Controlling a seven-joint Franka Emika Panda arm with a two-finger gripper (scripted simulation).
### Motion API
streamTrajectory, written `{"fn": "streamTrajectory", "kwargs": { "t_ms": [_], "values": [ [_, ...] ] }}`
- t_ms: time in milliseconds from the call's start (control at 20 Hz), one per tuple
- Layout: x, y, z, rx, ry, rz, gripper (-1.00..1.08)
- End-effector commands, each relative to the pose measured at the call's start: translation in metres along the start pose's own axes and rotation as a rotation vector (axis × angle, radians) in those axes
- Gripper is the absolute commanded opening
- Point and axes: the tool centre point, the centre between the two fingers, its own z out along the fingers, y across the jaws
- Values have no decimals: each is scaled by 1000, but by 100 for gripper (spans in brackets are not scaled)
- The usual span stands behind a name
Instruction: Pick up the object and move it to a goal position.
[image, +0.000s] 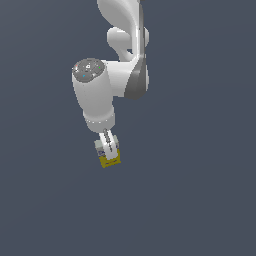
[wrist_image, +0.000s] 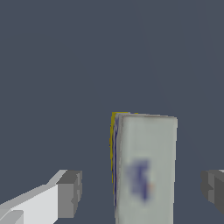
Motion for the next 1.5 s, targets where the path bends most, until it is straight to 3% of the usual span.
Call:
{"fn": "streamTrajectory", "kwargs": {
  "t_ms": [0,450,500,1100,1450],
  "values": [
    [0,1,13,-1,0,1,100],
    [0,0,31,-1,-1,3,100],
    [0,0,31,-1,-1,3,-100],
    [1,1,30,-1,-1,3,-100],
    [11,21,21,-1,-1,3,-100]
  ]
}}
